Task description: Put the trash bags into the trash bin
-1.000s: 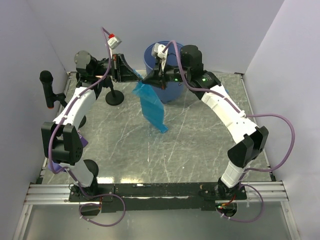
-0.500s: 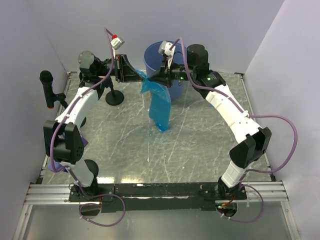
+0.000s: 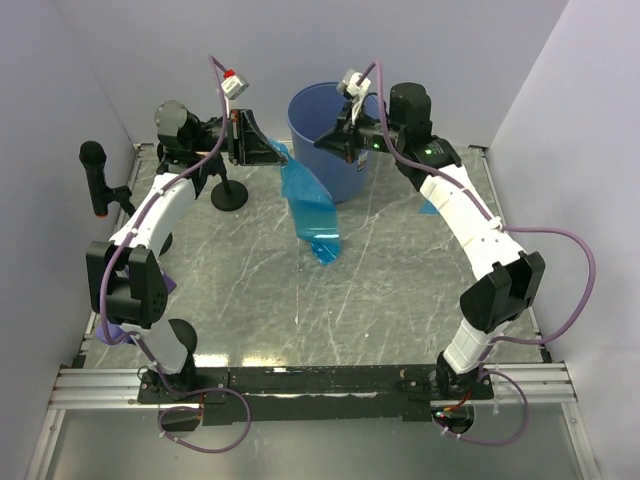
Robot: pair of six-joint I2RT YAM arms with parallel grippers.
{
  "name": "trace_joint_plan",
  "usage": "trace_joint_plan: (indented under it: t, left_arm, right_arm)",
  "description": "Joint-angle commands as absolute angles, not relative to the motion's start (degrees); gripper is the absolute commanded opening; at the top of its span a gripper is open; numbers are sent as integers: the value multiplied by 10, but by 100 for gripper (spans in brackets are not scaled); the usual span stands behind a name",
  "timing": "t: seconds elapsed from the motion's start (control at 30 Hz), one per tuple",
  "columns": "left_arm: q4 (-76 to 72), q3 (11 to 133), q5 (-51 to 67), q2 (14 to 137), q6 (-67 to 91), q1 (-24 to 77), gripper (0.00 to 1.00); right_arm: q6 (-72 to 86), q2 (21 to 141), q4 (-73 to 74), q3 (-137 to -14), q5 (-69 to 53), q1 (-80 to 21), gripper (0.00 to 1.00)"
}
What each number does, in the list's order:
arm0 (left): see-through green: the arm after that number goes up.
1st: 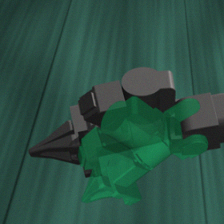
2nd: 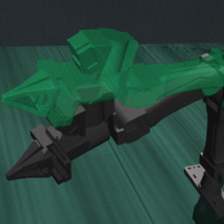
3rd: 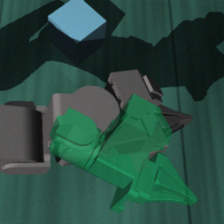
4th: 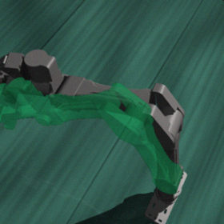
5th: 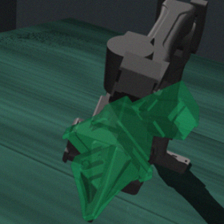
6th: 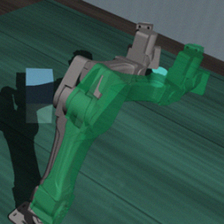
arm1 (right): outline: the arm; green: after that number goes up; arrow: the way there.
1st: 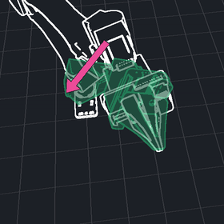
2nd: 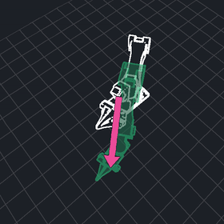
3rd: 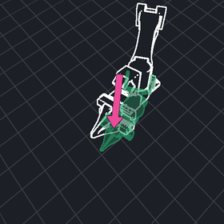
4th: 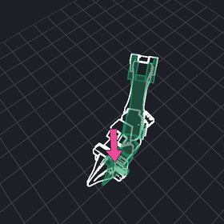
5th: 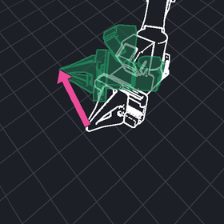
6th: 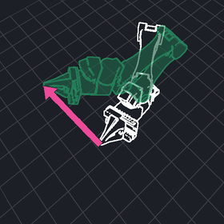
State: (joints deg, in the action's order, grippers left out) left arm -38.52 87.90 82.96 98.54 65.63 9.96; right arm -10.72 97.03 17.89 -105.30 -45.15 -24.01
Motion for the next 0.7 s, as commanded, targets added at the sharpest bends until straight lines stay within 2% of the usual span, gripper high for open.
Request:
trace_joint_plan:
  t: [0.0, 0.07, 0.13, 0.2, 0.23, 0.3, 0.4, 0.47, 0.57, 0.67]
  left_arm:
    - [-391, 898, 834, 989, 646, 98, 1]
    - [-379, 902, 824, 991, 633, 98, 1]
    - [-361, 903, 805, 991, 614, 98, 1]
    - [-318, 908, 776, 989, 577, 98, 1]
    - [-280, 912, 761, 986, 547, 98, 1]
    - [-200, 927, 734, 984, 495, 98, 1]
    - [-185, 925, 719, 979, 480, 98, 1]
    - [-162, 921, 701, 972, 464, 98, 1]
    - [-128, 918, 676, 960, 436, 98, 1]
    - [-103, 912, 655, 947, 418, 98, 1]
  right_arm:
    - [-98, 971, 149, -1063, -455, -241, 0]
    - [-108, 966, 146, -1058, -496, -243, 1]
    - [-92, 955, 128, -1042, -527, -244, 28]
    - [-92, 948, 124, -1032, -542, -251, 48]
    - [-102, 944, 130, -1028, -541, -257, 53]
    - [-136, 940, 154, -1024, -531, -272, 55]
    - [-169, 940, 176, -1023, -501, -291, 59]
    - [-184, 944, 184, -1028, -483, -304, 69]
    - [-192, 954, 189, -1044, -448, -322, 71]
    - [-178, 965, 180, -1057, -416, -331, 85]
